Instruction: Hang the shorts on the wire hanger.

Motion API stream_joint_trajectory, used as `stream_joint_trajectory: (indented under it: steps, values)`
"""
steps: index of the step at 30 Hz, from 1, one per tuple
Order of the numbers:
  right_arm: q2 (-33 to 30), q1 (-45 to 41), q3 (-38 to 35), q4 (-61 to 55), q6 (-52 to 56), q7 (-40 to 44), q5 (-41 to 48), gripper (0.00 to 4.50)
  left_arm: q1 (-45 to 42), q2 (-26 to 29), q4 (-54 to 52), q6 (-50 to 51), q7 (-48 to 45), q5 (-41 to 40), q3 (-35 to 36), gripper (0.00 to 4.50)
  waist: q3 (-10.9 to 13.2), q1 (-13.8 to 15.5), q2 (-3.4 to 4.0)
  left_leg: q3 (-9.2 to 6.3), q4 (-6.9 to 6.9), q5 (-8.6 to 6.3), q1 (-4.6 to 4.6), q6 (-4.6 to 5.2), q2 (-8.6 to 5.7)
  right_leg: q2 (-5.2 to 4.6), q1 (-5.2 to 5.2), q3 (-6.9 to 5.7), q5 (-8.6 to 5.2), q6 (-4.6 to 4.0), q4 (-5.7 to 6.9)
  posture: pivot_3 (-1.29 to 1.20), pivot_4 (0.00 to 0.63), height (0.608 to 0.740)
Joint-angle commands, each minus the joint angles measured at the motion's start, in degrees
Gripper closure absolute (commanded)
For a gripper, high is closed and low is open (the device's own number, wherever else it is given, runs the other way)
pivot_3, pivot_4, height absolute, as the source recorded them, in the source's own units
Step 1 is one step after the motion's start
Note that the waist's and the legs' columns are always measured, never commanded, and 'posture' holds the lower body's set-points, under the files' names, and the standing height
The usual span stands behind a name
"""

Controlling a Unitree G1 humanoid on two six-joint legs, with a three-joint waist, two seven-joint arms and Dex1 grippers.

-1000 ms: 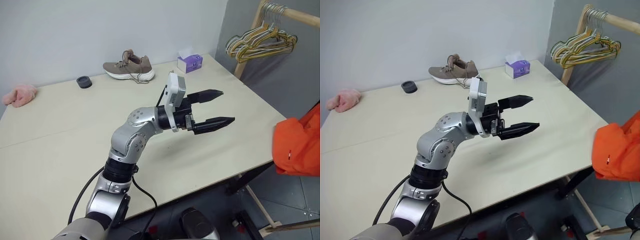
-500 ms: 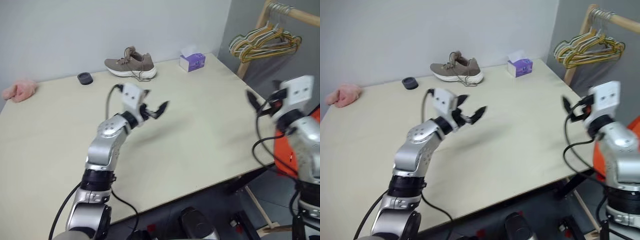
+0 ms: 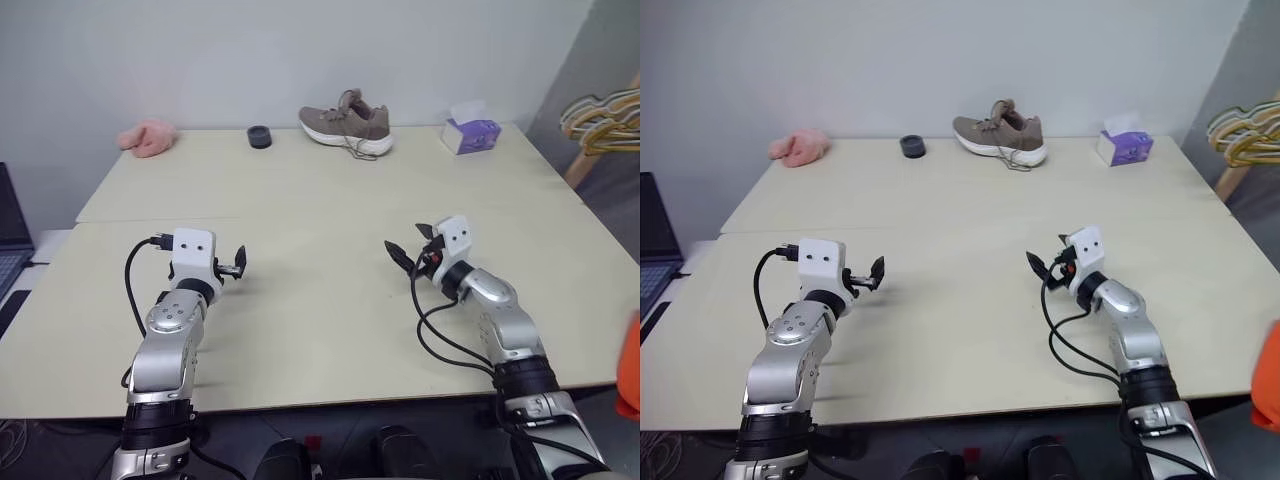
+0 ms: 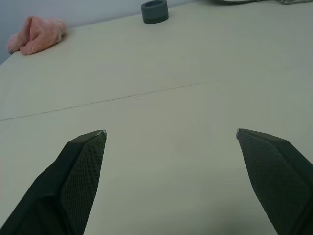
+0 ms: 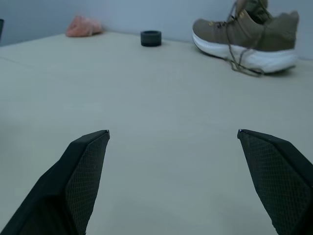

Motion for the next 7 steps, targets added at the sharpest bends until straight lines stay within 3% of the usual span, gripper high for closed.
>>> stream_joint_trajectory:
  steps: [1,3,7]
  values:
    - [-0.12,-1.00,-1.21,0.48,-1.66,0.86,0.15,0.03,-3.21,1.96,0.03,-1.56,-2.94,-1.35,0.37,0.00,0.02,1.26,-0.04,0.00,0.00,0.00,0.00,0.00,0.01,0.00,0.00,-0.01,0.00,0.00,-0.01,-0.04,0.081,0.740]
    - [-0.43,-0.72,-1.39,0.02,-1.40,0.98,0.19,0.03,-4.80,2.93,1.35,-1.84,-4.23,-1.40,0.11,0.00,0.02,1.74,-0.03,-0.01,-0.02,0.00,-0.01,0.00,0.02,0.01,-0.01,-0.03,0.00,0.00,-0.01,-0.02,0.117,0.740]
    - [-0.41,0.84,-2.17,-1.46,-0.34,-0.37,0.34,0.03,-6.31,2.96,2.53,-3.79,-5.13,-1.69,0.38,0.00,0.32,2.63,-0.15,0.01,-0.05,0.00,0.00,0.00,0.04,0.01,-0.01,-0.04,0.02,-0.05,-0.03,0.00,0.099,0.740]
